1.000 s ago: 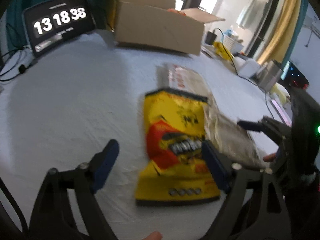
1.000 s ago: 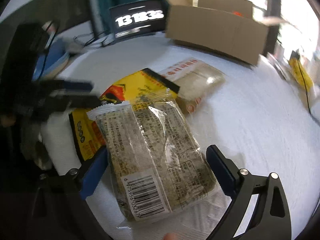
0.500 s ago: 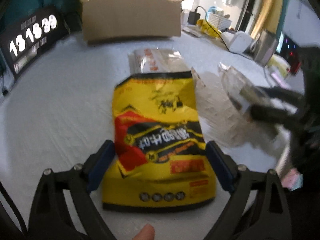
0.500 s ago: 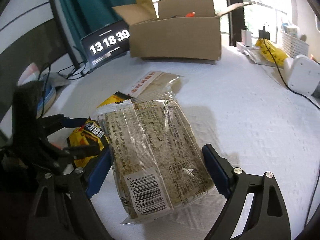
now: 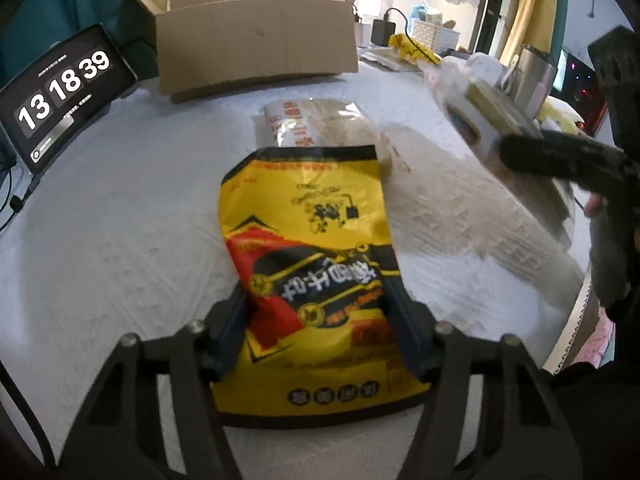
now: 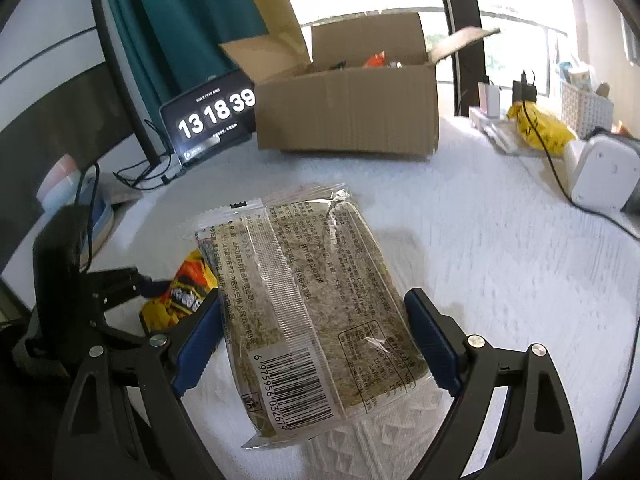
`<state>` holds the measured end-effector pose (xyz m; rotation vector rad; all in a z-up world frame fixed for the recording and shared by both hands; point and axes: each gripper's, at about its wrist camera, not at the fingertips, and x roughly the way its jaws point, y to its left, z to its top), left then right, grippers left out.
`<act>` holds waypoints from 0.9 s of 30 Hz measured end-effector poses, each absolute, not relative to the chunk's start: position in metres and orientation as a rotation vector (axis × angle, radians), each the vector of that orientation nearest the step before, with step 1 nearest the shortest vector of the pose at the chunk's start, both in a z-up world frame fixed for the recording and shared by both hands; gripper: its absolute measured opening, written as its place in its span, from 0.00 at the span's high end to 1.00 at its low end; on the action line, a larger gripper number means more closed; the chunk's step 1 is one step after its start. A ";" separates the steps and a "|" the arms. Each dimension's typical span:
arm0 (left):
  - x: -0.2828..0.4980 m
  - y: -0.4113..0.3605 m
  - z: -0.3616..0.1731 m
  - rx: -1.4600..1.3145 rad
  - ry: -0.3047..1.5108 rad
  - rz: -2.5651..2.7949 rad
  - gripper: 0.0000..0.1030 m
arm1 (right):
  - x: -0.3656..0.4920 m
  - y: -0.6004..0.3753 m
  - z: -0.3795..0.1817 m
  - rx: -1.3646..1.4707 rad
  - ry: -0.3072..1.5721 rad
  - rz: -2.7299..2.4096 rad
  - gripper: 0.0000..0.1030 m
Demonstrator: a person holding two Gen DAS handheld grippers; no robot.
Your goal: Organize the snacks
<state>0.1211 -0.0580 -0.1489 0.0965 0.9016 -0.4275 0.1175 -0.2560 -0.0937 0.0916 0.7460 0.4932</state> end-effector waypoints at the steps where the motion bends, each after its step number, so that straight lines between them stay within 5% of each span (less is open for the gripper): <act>1: 0.120 -0.058 -0.148 0.093 0.902 -0.431 0.41 | 0.119 -0.255 -0.091 0.089 0.741 0.494 0.12; 27: 0.178 -0.009 -0.042 -0.005 0.630 -0.382 0.41 | 0.188 -0.256 -0.026 0.051 0.618 0.459 0.12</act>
